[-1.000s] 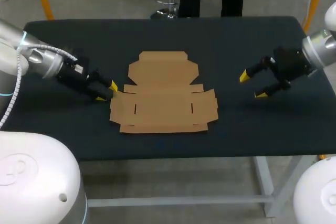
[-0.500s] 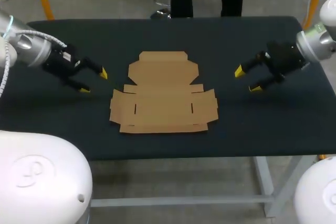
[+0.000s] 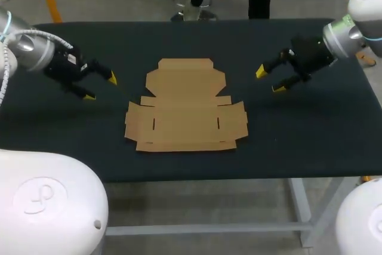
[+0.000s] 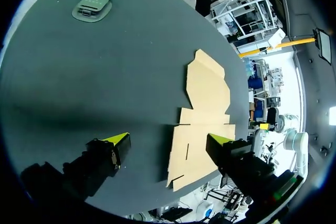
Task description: Assemble the packaging by folding the flat box into shape, placing the metal phone stand inside, and closing the box properly
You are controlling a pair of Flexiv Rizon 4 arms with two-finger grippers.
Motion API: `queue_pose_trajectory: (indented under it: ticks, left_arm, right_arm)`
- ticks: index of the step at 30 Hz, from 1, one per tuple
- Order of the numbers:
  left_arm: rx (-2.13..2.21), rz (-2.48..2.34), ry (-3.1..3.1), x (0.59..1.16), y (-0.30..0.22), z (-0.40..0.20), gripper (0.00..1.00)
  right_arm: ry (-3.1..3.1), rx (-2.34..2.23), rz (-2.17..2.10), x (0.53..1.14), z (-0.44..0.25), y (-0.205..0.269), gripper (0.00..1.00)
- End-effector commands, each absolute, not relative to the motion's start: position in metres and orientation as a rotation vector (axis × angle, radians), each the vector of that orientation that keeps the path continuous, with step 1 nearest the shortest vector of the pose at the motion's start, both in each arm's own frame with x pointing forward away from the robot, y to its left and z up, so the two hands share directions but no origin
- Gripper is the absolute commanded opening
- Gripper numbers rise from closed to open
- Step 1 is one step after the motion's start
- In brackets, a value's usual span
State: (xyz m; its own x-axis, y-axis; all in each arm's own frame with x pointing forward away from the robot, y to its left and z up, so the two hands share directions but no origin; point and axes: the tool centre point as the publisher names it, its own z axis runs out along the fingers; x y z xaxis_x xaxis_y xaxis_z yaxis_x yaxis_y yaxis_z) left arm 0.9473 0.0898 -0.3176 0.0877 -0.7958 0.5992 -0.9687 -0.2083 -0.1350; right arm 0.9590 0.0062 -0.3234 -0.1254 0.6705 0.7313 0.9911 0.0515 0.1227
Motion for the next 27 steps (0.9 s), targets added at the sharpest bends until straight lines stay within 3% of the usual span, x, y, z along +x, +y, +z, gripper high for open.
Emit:
queue_pose_trajectory:
  ticks: [1,4,7,12,13,14,15,16,18,20,21,27]
  left_arm:
    - [2.09,0.831,-1.756,0.947,0.088,-0.316,0.99]
    - [2.096,0.834,-1.756,0.949,0.088,-0.317,0.91]
    - [2.122,0.832,-1.744,0.952,0.087,-0.32,0.76]
    - [2.157,0.853,-1.717,0.955,0.086,-0.323,0.29]
    - [2.155,0.854,-1.718,0.955,0.085,-0.324,0.18]
    - [2.153,0.864,-1.718,0.955,0.085,-0.324,0.0]
    - [2.175,0.873,-1.722,0.957,0.084,-0.325,0.0]
    - [2.173,0.879,-1.722,0.957,0.084,-0.325,0.0]
    - [2.165,0.892,-1.718,0.958,0.084,-0.327,0.0]
    - [2.156,0.906,-1.718,0.959,0.084,-0.328,0.0]
    - [2.157,0.905,-1.716,0.96,0.083,-0.329,0.0]
    - [2.124,0.941,-1.679,0.964,0.077,-0.331,0.0]
  right_arm:
    - [-1.853,-1.641,-0.891,0.967,-0.331,0.012,1.0]
    - [-1.856,-1.628,-0.905,0.972,-0.333,0.019,1.0]
    - [-1.87,-1.617,-0.912,0.977,-0.335,0.025,1.0]
    - [-1.906,-1.594,-0.928,0.987,-0.338,0.036,1.0]
    - [-1.91,-1.59,-0.932,0.989,-0.339,0.038,1.0]
    - [-1.914,-1.588,-0.936,0.991,-0.339,0.04,1.0]
    - [-1.915,-1.586,-0.94,0.994,-0.34,0.042,1.0]
    - [-1.914,-1.585,-0.941,0.996,-0.341,0.043,0.94]
    - [-1.9,-1.573,-0.955,0.998,-0.343,0.044,0.41]
    - [-1.893,-1.571,-0.96,0.998,-0.346,0.045,0.07]
    - [-1.892,-1.568,-0.962,0.998,-0.347,0.046,0.0]
    - [-1.858,-1.58,-0.955,0.995,-0.354,0.045,0.0]
